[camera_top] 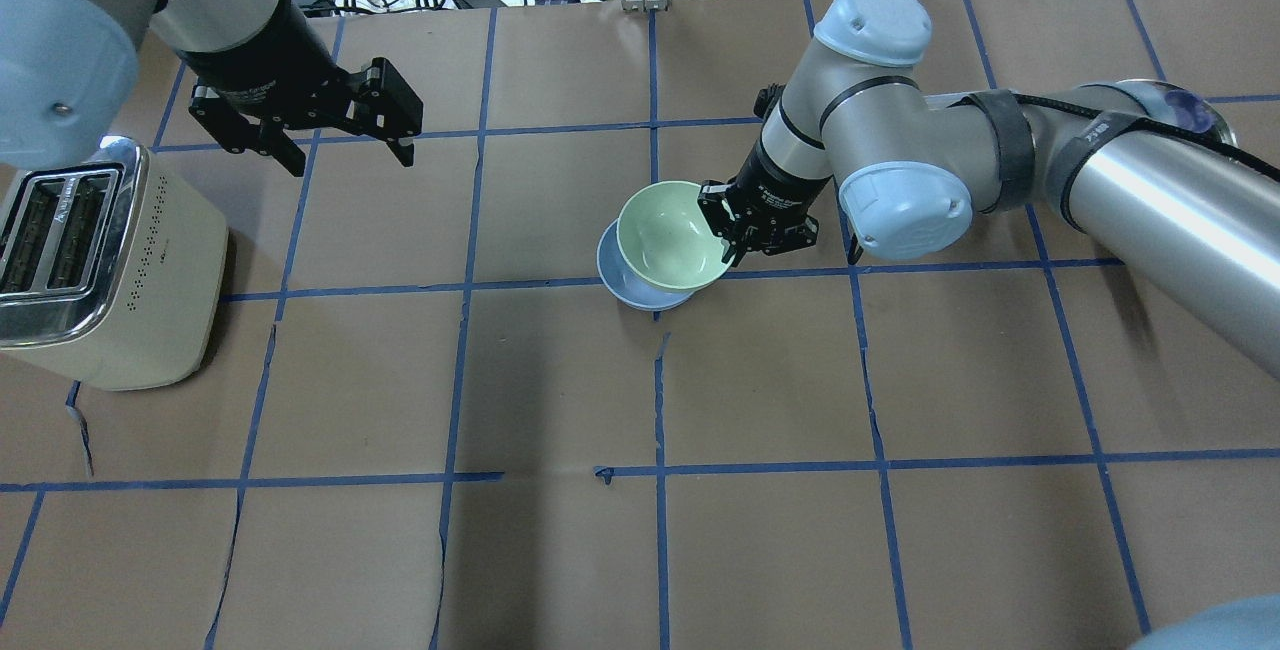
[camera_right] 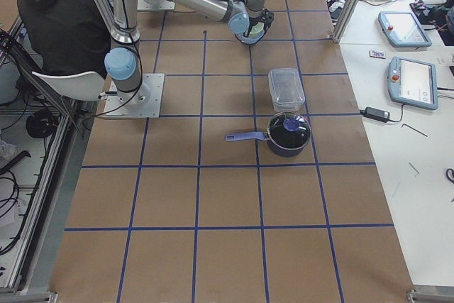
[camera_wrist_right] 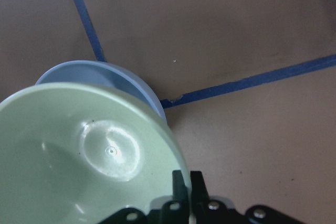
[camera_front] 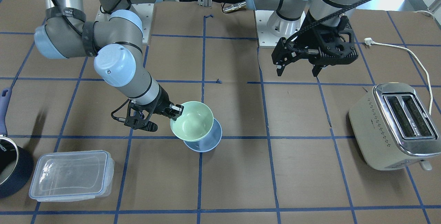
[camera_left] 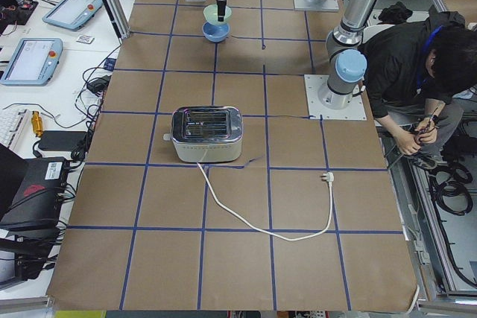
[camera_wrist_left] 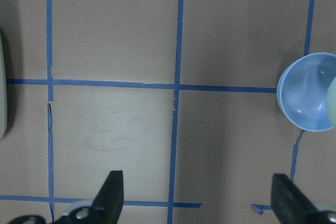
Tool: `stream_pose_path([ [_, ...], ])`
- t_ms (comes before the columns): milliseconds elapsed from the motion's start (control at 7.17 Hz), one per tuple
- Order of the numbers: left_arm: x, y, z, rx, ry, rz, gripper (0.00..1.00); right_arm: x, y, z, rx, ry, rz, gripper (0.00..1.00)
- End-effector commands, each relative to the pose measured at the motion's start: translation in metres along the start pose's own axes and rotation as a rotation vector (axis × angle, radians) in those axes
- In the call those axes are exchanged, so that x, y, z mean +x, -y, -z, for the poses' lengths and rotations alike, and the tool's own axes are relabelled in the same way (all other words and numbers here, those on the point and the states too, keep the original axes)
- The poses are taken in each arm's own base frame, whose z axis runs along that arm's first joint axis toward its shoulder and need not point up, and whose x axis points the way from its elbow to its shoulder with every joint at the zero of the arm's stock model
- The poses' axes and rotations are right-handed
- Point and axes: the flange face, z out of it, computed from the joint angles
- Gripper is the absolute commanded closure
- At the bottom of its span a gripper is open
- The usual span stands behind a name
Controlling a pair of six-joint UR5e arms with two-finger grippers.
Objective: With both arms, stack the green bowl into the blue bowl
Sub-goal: 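Lower the green bowl into the blue bowl with the right gripper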
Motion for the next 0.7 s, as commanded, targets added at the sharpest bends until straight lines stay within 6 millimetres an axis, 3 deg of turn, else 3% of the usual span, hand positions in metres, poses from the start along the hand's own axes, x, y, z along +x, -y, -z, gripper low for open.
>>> stream_pose_path([
  [0,-0.001,-0.002,0.003,0.005,0.007,-0.002,0.00,-0.003,0.000,-0.006,-0.014,0.013,0.002,1.00],
  [558,-0.001,-0.002,0.003,0.007,0.007,-0.006,0.00,-0.016,0.004,-0.026,0.022,0.028,-0.001,1.00],
])
